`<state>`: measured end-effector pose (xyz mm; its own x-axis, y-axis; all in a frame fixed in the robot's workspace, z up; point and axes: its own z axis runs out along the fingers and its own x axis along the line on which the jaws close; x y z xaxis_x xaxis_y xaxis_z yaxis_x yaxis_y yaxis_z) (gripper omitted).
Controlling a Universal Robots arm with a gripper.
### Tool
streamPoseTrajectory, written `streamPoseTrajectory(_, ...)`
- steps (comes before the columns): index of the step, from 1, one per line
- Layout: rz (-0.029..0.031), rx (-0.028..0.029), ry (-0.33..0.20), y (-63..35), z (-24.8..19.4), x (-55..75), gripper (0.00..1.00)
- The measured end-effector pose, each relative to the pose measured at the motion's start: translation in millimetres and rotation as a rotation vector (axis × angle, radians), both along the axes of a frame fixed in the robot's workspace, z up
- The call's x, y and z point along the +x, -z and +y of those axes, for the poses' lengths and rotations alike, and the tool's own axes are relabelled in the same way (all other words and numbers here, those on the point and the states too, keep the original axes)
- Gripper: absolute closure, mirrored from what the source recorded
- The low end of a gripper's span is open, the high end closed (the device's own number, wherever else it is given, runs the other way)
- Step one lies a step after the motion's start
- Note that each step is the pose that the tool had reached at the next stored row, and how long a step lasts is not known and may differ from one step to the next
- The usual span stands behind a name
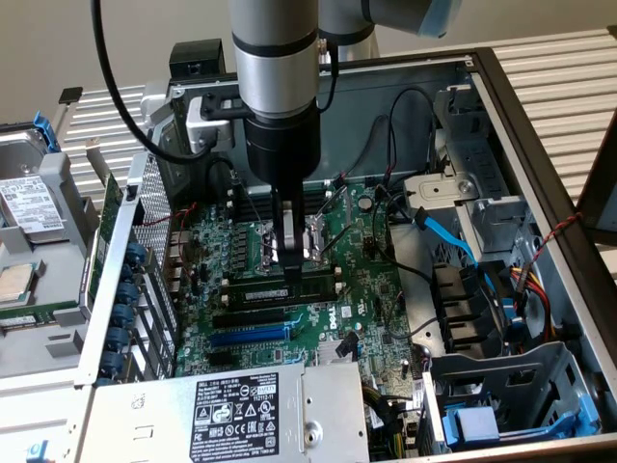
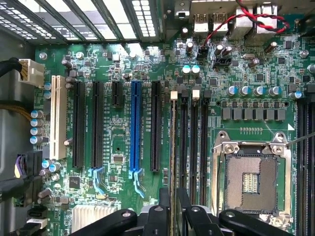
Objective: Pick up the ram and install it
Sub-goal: 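Insert the ram into the slot, then press down the ram until it locks into place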
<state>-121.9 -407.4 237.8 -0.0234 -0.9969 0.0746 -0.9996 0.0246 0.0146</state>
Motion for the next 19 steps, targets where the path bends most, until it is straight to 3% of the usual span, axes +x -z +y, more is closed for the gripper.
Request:
streamPoseTrajectory(14,-0.0001,0.0046,0.0,-4.9,0.0,0.0,0.79)
streamPoseTrajectory(18,0.0,0.0023,0.001,-5.0,5.8,0.0,0.81)
streamPoseTrajectory(19,0.0,0.0023,0.001,-4.9,5.9,0.0,0.88)
